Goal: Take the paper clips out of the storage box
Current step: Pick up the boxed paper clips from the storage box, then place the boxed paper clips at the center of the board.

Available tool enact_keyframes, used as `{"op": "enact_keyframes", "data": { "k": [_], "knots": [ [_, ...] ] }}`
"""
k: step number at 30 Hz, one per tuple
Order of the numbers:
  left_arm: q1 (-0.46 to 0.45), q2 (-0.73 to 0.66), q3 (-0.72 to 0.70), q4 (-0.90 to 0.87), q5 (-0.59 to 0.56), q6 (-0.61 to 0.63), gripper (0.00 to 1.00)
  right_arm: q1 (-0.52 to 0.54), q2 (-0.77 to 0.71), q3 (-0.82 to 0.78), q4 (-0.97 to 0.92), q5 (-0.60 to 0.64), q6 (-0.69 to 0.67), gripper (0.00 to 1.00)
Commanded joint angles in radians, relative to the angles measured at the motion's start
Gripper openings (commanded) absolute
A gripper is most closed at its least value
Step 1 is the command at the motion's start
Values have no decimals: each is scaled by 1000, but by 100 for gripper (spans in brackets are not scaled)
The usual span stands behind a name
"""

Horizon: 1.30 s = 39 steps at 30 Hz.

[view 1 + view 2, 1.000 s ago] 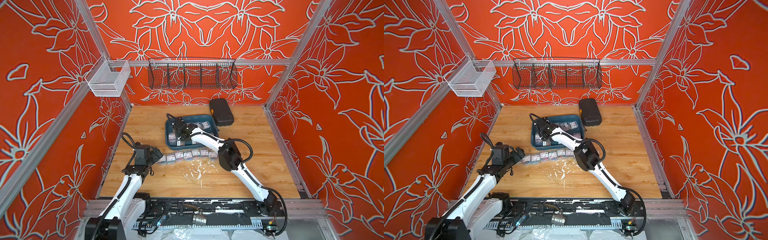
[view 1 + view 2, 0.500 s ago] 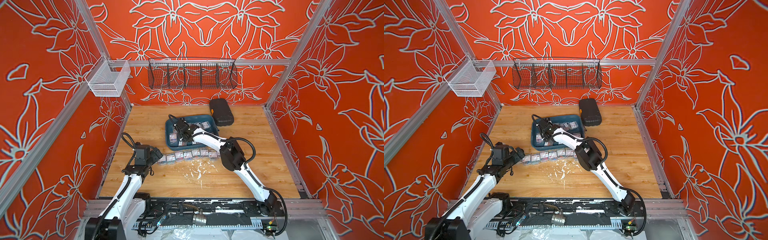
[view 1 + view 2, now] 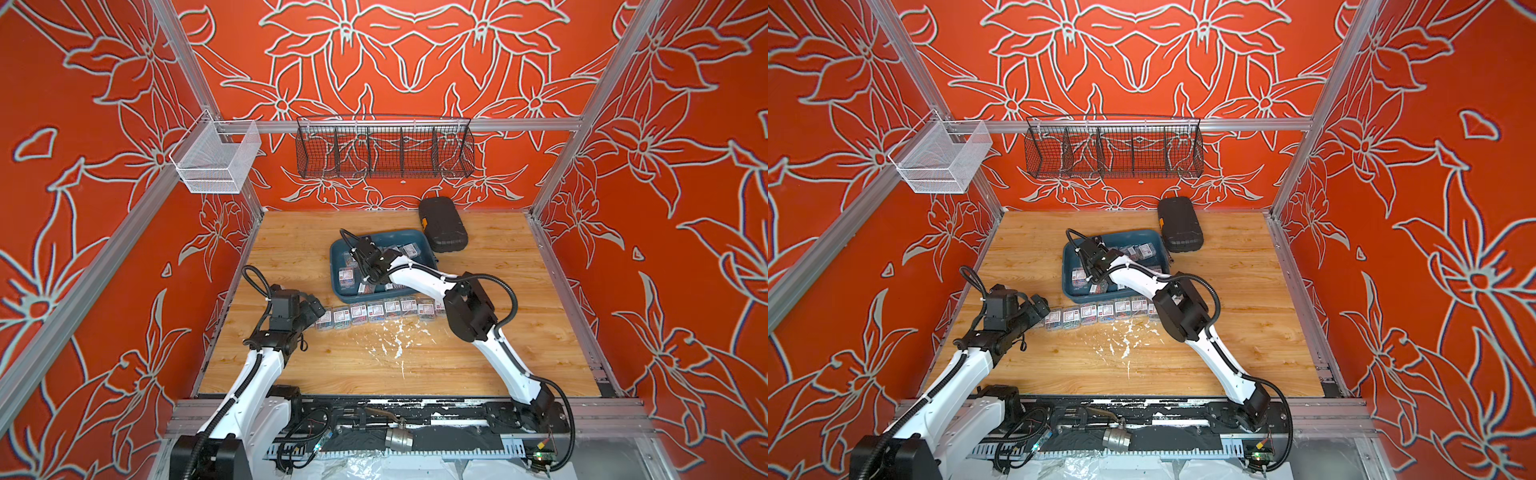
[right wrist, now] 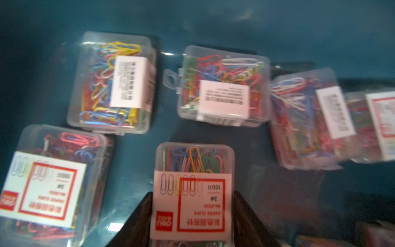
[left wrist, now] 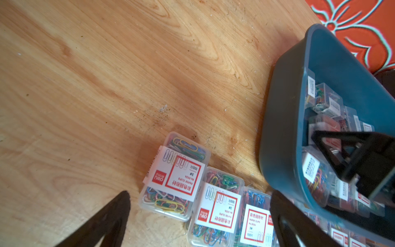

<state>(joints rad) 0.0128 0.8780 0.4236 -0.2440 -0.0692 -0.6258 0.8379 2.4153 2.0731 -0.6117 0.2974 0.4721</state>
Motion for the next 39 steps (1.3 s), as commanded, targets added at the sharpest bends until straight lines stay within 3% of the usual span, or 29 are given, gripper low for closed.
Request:
{"op": "enact_keyframes", "data": {
  "k": [1,6,11,19,22,27,31,39],
  "knots": [
    [-4,-5,-7,9,-15,-5,99,8,-137,-78,35,-11,-19,49],
    [-4,-2,-3,7,-19,-9,98,8,-274,-239,178,2,-56,46],
    [-12,30,45,4,76,37,98,8,-364,-380,348,54,-103,45],
    [-144,-18,146,-34,147,62,98,5,-441,-451,409,37,-113,45],
    [-157,-41,230,-146,154,5,98,2,-473,-480,402,40,-110,45],
    [-156,-79,440,-357,202,-240,97,-32,-592,-640,440,31,-94,45],
    [-160,-86,533,-416,288,-276,97,-91,-751,-821,432,100,-66,44],
    [-160,-76,576,-449,241,-304,97,-254,-1002,-1141,389,175,88,43]
  ]
}}
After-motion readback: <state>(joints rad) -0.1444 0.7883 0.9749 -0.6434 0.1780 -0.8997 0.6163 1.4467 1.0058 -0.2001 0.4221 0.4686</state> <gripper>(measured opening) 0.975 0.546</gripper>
